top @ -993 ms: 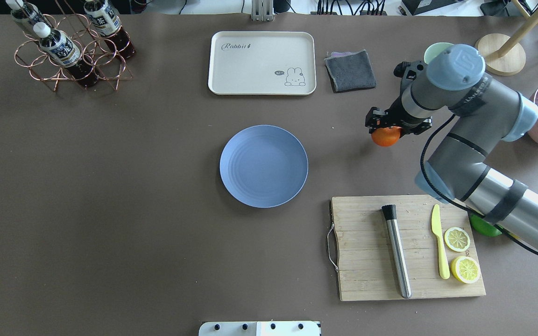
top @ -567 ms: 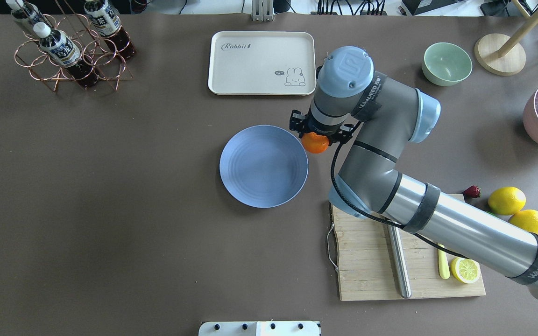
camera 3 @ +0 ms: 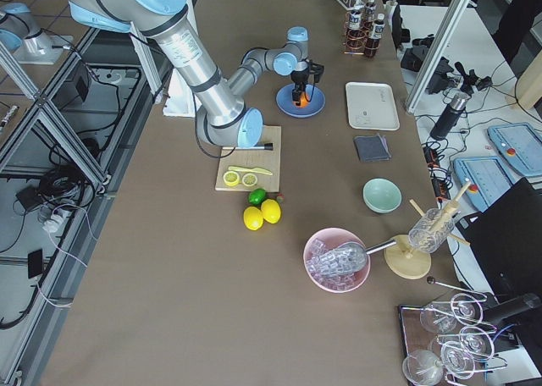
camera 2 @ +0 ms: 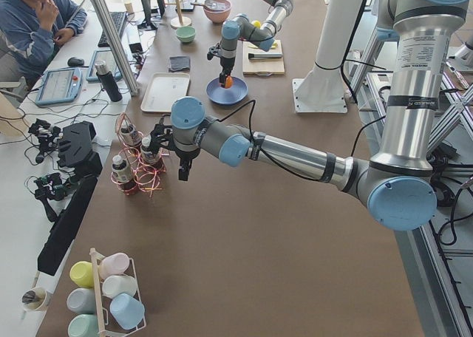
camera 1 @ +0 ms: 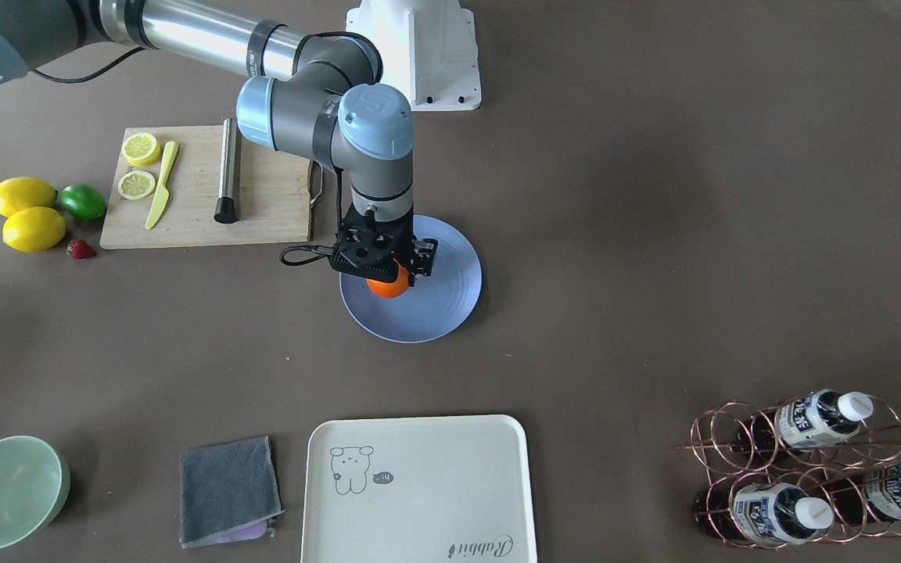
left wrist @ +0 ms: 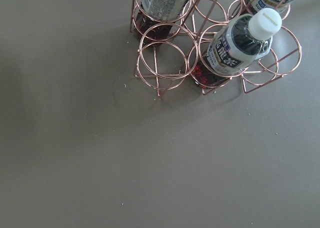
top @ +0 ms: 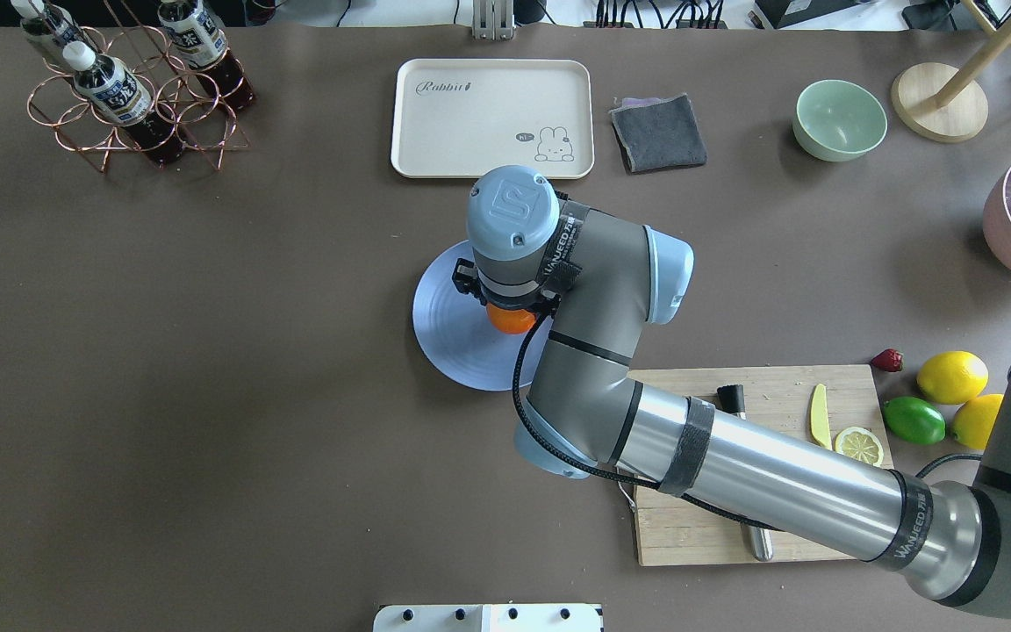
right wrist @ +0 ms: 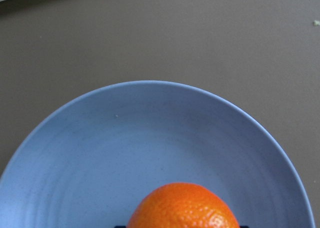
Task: Pick orange to plate
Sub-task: 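Carry the orange with the right gripper over the blue plate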
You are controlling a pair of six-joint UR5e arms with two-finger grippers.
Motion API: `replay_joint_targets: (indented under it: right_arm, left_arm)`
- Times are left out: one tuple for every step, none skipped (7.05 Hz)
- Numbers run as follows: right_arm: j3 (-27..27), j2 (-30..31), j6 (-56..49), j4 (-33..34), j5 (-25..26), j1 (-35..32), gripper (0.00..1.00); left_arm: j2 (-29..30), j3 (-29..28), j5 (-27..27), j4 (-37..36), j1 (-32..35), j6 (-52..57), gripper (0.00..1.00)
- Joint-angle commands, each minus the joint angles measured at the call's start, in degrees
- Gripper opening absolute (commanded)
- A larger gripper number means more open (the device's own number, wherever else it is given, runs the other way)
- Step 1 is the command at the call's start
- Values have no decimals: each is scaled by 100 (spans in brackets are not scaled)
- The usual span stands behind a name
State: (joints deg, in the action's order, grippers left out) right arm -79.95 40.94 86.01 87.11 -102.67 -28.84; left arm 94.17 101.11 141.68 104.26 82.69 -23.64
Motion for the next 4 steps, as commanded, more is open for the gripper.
replay_joint_targets:
  right_arm:
    - [58, -24, 21, -27, 37, 107, 83]
    - [50, -111, -5, -27, 63, 107, 100]
    - [23, -234, -14, -27, 54, 98, 100]
    - [-12, -244, -32, -27, 37, 28, 100]
  left_arm:
    - [-100, 67, 0, -2, 2, 0, 98]
    - [-100, 67, -35, -2, 2, 0, 98]
    - [-127, 50, -35, -2, 2, 0, 98]
    - [-431, 110, -35, 67, 19, 9, 98]
